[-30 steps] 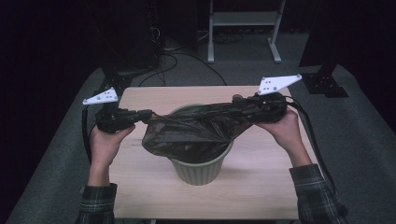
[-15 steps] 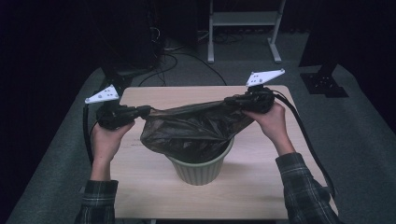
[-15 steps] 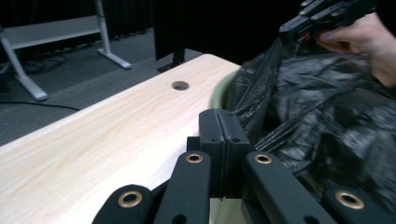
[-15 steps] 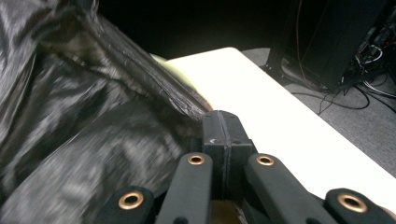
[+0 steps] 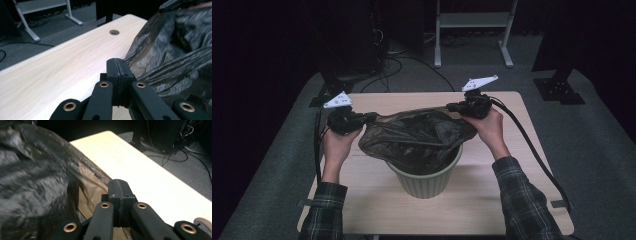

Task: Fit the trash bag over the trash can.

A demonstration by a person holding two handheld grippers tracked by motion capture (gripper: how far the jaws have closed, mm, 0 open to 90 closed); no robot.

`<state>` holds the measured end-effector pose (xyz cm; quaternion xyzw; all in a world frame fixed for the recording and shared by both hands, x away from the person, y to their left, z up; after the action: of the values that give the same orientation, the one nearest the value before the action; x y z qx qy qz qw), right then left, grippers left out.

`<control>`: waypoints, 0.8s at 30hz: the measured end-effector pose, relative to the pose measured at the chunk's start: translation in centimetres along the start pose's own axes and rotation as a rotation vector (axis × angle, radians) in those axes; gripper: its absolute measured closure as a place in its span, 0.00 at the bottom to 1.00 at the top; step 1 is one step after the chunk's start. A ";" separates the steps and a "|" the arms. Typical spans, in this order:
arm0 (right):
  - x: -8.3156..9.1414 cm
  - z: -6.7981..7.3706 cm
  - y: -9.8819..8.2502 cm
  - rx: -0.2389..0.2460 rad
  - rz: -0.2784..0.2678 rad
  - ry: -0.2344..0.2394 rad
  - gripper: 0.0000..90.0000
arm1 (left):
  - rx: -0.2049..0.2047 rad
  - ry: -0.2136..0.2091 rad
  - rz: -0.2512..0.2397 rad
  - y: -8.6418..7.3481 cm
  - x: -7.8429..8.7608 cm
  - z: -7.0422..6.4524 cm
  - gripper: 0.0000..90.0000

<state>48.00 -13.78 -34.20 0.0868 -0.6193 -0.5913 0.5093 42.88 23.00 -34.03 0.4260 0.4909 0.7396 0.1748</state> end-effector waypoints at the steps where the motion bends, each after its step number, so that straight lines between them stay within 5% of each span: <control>1: -0.2 0.0 -0.3 -0.001 0.008 -0.001 1.00 | 0.009 -0.004 0.002 -0.3 -0.1 0.0 1.00; 9: -1.5 0.0 -2.2 -0.013 0.062 -0.001 0.99 | 0.031 -0.019 0.015 -1.7 -0.5 -0.2 1.00; 10: -1.0 0.0 -2.0 -0.021 0.044 -0.007 0.89 | 0.033 -0.020 0.007 -1.6 -0.3 -0.1 1.00; 11: -1.0 0.0 -2.0 -0.021 0.044 -0.007 0.89 | 0.033 -0.020 0.007 -1.6 -0.3 -0.1 1.00; 16: 3.7 0.9 0.0 -0.033 -0.083 0.025 0.75 | 0.029 -0.024 0.006 -1.2 0.2 0.0 1.00; 20: 5.8 1.9 0.3 -0.011 -0.109 0.077 0.71 | 0.029 -0.022 0.004 -1.2 0.4 0.0 1.00; 24: 8.3 4.4 -0.2 0.045 -0.107 0.162 0.66 | 0.032 -0.023 0.003 -1.2 0.6 0.0 1.00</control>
<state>40.77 -16.88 -28.98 0.1787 -0.5836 -0.5946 0.5234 42.36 23.94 -34.79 0.4380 0.4999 0.7269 0.1725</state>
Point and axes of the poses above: each handheld gripper's, and its own axes: x roughly backward along the jaws, y roughly out of its top, z roughly to its left, the point moved 3 cm from there along -x, roughly forward along the jaws, and after that the axes turned 13 degrees about -x, right-handed, at the moved point
